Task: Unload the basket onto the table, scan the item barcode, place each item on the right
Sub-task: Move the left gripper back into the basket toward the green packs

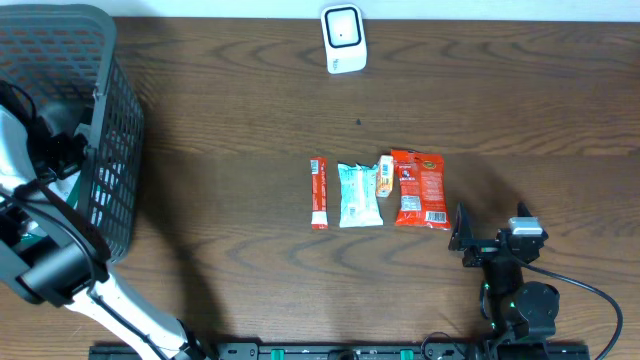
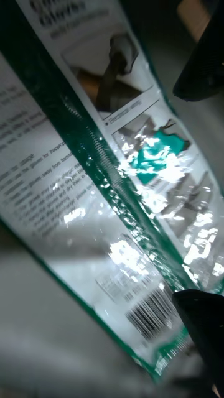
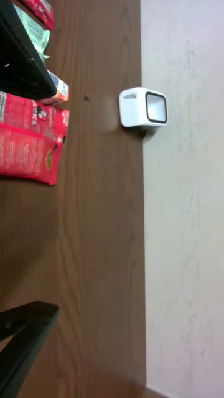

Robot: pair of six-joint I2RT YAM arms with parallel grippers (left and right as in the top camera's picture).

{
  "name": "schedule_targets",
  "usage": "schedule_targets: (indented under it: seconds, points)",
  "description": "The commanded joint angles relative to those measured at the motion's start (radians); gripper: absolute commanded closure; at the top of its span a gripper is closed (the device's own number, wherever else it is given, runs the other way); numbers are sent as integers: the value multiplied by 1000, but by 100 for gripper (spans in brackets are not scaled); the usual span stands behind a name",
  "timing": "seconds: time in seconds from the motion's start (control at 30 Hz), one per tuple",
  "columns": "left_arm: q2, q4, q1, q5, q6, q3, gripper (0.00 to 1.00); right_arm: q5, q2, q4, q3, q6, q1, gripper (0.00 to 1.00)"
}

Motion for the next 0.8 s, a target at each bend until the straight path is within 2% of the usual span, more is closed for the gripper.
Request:
schedule_targets:
  seconds: [0.0,0.13,0.3,0.77]
  points:
    - [64,-2,0,14,83,1,3,10,-4,-3,-1,16,-5,1]
    - [102,10,0,123,154,1,2,10,-4,-3,-1,16,-5,1]
    - [125,26,0,132,155,-4,2,9,-4,-3,-1,16,-5,1]
    - [109,159,0,-24,-126,5,8,10,-4,-3,-1,16,-5,1]
